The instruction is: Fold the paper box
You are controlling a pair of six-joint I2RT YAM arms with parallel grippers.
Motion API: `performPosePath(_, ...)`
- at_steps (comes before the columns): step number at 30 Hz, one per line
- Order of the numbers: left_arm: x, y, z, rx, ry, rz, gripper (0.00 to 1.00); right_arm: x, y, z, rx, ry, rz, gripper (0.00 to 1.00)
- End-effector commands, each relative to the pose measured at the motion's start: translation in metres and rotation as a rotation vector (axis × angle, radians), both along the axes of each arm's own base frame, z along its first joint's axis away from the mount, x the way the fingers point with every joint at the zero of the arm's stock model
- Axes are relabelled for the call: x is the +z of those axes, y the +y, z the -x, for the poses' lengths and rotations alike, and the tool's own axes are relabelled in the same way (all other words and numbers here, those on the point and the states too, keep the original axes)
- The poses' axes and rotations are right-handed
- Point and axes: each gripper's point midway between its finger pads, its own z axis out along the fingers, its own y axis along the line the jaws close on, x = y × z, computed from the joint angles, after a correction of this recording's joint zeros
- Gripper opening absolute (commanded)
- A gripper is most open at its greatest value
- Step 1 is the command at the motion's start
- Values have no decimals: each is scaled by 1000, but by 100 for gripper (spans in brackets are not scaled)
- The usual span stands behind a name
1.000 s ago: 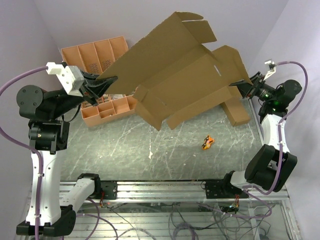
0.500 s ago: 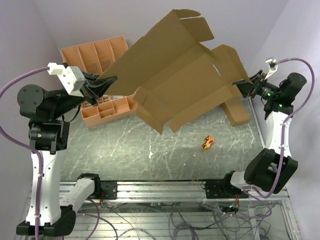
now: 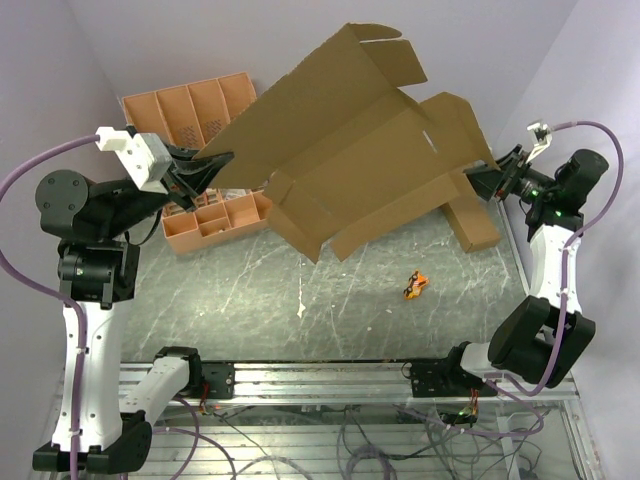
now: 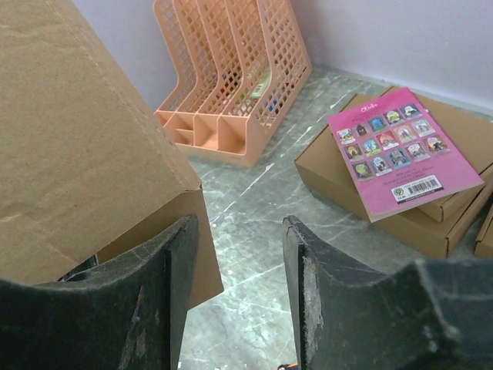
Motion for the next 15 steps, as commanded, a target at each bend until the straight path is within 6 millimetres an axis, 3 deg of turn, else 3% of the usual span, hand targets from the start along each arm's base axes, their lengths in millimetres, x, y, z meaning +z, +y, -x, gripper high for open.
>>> performPosePath(1,10,6,-3,44,-54,10,7,7,7,11,27,-33,20,49)
performPosePath(15,14,5,-6,39,-60,22,7,-1,14,20,69,-21,19,56)
